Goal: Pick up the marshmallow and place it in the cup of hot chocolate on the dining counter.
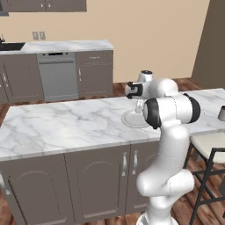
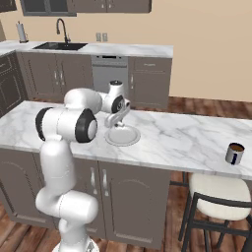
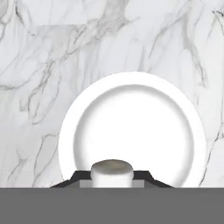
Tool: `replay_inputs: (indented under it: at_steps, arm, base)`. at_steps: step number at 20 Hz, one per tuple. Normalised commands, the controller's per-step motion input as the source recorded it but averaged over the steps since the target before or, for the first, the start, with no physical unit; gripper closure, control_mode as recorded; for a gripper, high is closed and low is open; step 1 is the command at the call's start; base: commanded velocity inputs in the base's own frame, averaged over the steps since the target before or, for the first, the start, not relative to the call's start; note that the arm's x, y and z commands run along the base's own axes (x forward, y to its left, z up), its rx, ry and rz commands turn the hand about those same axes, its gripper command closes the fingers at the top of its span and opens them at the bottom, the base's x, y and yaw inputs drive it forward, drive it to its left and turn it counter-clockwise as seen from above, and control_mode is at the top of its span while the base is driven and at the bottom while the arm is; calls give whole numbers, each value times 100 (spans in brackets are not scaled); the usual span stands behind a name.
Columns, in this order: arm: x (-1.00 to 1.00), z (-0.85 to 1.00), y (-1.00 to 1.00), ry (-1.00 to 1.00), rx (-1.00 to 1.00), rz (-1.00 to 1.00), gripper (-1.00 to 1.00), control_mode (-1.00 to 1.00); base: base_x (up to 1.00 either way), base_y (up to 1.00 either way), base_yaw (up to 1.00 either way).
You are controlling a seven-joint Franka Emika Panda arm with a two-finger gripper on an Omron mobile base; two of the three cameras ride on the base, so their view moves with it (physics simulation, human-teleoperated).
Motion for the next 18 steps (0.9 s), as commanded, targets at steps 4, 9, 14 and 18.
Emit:
replay_inputs:
  at_steps: [4, 9, 14, 18]
  arm:
    - [-67, 74, 28, -9, 23, 0, 100, -100]
    - [-59, 67, 19, -9, 26, 0, 100, -100]
    - [-51, 40, 33, -12, 29, 3, 100, -100]
    - [-50, 21, 19, -3, 41, 6, 100, -100]
  base:
    - [0, 0, 0]
    - [0, 0, 0]
    - [0, 0, 0]
    - [0, 0, 0]
